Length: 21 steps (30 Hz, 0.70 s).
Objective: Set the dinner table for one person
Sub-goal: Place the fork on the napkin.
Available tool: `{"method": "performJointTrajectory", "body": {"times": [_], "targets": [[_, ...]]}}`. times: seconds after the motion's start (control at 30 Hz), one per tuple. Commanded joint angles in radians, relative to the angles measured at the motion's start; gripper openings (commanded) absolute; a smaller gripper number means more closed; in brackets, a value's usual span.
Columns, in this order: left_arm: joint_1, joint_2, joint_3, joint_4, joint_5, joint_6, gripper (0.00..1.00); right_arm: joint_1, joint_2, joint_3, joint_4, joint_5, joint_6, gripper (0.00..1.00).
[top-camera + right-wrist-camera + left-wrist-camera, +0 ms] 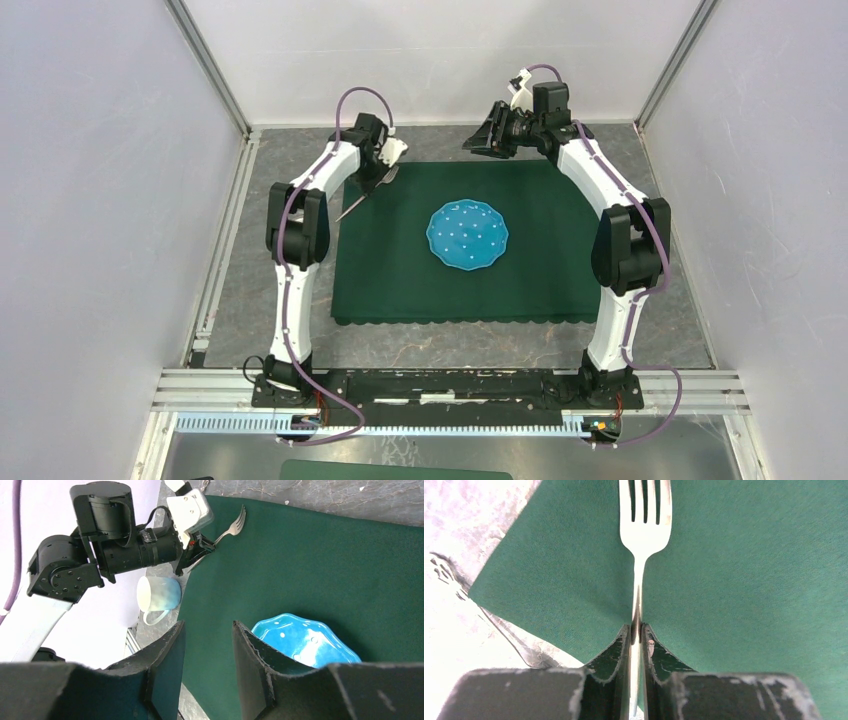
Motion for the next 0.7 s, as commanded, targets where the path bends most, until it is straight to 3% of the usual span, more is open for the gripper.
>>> {"method": "performJointTrajectory", "body": {"times": [0.0,0.37,0.67], "targets": [[-0.035,-0.02,0.104,-0.021,-0.024,-0.141,0.09,0.002,-0.063,-0.01,0.037,0.013,0.004,0.45],[-0.06,-0.097,0.11,-0.03,0.028,-0.428,0.06,0.006,-0.071,-0.02,0.046,-0.006,-0.003,0.45],[-0.079,-0.272,-0.109,-0.029,0.011,-0.667,0.02,0.005,-0.019,0.051,0.066,-0.057,0.01,0.45]]}}
